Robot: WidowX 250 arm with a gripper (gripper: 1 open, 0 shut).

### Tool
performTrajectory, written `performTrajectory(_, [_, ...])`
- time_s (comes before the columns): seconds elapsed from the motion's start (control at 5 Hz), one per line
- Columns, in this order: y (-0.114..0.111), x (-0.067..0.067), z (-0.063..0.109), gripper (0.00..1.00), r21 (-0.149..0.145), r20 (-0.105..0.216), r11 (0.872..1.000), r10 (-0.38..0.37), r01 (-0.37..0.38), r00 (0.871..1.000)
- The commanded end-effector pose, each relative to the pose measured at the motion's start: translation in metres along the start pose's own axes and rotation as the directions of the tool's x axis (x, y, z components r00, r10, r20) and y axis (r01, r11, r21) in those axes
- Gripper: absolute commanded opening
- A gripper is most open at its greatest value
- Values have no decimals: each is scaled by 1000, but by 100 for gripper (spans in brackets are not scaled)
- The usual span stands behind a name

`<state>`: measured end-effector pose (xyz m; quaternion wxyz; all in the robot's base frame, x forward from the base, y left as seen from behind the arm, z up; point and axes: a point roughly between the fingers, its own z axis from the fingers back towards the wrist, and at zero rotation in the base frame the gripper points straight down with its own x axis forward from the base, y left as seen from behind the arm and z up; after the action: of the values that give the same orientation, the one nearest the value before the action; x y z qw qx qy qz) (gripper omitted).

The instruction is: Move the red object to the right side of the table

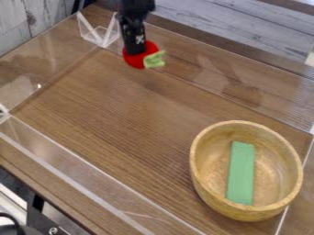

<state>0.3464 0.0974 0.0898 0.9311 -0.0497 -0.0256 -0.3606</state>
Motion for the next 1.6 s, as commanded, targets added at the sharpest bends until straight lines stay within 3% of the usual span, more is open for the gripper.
performTrajectory(0.0, [4, 28, 9, 0, 45, 35, 988, -148, 146, 988])
performTrajectory(0.2, [0, 41, -2, 0, 39, 39, 964, -263, 261, 964])
performTrajectory(0.4, [-14, 53, -21, 0, 46, 41, 931, -364, 362, 930])
performTrajectory(0.6, [-34, 64, -44, 0, 55, 47, 886, -462, 460, 885])
performTrajectory(1.0, [-54, 85, -31, 0, 93, 12, 874, -479, 476, 878])
performTrajectory(1.4, [-63, 92, -46, 0, 105, 6, 818, -569, 565, 822])
